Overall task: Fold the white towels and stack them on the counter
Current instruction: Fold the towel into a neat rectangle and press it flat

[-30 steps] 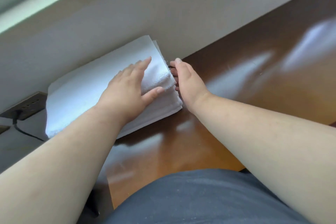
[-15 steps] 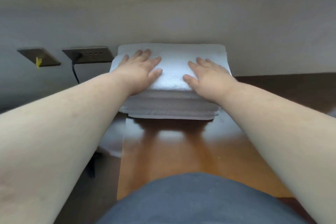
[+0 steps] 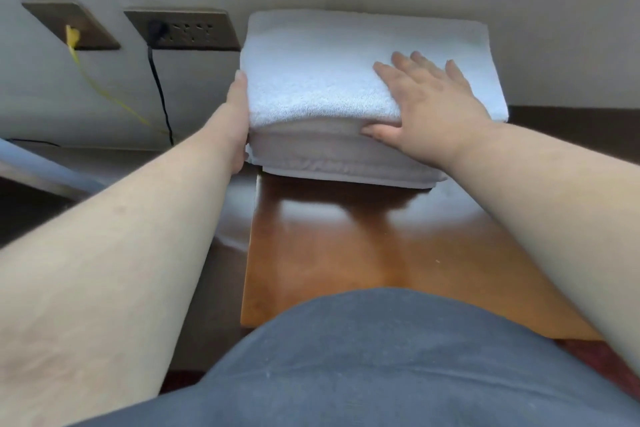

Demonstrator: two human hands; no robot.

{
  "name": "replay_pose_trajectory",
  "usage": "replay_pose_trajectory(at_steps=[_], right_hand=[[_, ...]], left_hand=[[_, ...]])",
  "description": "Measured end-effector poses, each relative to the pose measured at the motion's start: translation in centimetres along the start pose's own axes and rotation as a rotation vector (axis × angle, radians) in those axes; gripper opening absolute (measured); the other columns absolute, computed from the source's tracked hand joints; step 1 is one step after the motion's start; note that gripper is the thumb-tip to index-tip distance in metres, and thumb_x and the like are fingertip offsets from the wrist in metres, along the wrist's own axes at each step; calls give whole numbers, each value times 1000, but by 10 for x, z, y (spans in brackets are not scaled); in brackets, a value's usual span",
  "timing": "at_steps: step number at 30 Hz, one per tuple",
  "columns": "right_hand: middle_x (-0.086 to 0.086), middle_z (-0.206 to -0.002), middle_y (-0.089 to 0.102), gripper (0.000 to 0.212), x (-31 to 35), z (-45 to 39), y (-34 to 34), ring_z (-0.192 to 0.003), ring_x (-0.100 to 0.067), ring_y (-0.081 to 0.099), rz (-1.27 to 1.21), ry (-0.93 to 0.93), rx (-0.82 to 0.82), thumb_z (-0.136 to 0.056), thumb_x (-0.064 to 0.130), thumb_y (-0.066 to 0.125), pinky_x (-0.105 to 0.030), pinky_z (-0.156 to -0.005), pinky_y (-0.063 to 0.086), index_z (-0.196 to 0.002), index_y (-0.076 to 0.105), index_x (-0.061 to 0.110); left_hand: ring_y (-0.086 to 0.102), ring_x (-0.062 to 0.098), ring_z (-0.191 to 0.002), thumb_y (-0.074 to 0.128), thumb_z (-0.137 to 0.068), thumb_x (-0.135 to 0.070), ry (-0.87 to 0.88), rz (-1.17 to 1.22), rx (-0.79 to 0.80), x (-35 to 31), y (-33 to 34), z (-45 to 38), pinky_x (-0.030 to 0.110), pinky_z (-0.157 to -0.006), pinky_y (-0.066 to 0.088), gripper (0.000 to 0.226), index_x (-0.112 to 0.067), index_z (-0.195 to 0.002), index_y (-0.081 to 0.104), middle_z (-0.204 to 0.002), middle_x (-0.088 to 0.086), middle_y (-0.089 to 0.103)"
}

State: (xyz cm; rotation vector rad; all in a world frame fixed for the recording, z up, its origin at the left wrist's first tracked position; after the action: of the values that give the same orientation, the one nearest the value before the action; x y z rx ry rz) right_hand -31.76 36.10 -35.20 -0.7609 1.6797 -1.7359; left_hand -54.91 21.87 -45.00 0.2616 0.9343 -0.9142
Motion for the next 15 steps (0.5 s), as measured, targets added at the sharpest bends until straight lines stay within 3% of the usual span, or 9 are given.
replay_pose_trajectory(at_steps=[2, 5, 11, 13, 15], right_hand=[[-2, -162, 20, 93, -4, -2, 0, -149, -25, 15, -6, -24, 1, -78, 83, 37, -54, -119, 13, -153, 15, 31], [-2, -162, 21, 93, -6, -4, 0, -149, -25, 17, -10, -45, -5, -77, 82, 38, -53, -118, 15, -152, 17, 31], [-1, -162, 22, 93, -16, -5, -1, -149, -22, 17, -14, -62, 13, -75, 81, 40, -50, -119, 15, -152, 18, 33], [-1, -162, 22, 95, -17, -5, -1, -149, -22, 17, -22, -68, 35, -74, 82, 41, -49, -119, 15, -152, 17, 34], [-1, -162, 21, 97, -16, -5, -1, -149, -22, 15, -37, -55, 40, -73, 84, 38, -49, -120, 14, -153, 17, 34]], left_hand=[[58, 16, -114, 33, -69, -87, 13, -6, 30, -4, 3, 0, 41, -104, 36, 81, -37, -129, 54, -125, -14, 62], [52, 22, -125, 34, -61, -90, -20, -5, 66, 0, 4, 3, 47, -110, 34, 97, -35, -139, 48, -137, -7, 56], [58, 26, -117, 32, -60, -91, -33, -32, 125, 8, 14, 9, 47, -106, 39, 99, -32, -137, 50, -130, -3, 61], [55, 28, -121, 29, -59, -94, -35, -102, 59, 8, 3, 7, 45, -106, 38, 106, -28, -140, 49, -135, 1, 58], [50, 30, -127, 26, -72, -90, -10, -168, -80, 5, -16, 0, 39, -104, 37, 100, -21, -140, 49, -140, 6, 53]])
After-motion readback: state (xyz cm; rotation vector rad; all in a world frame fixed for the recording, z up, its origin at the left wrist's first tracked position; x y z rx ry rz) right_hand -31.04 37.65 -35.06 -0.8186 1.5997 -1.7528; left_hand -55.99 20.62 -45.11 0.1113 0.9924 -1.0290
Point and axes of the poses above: each hand's wrist, its own z-axis away from the middle knuckle, its own y-axis out of the palm, x = y × z, the point moved 10 cm from there along -z, towards the middle knuckle
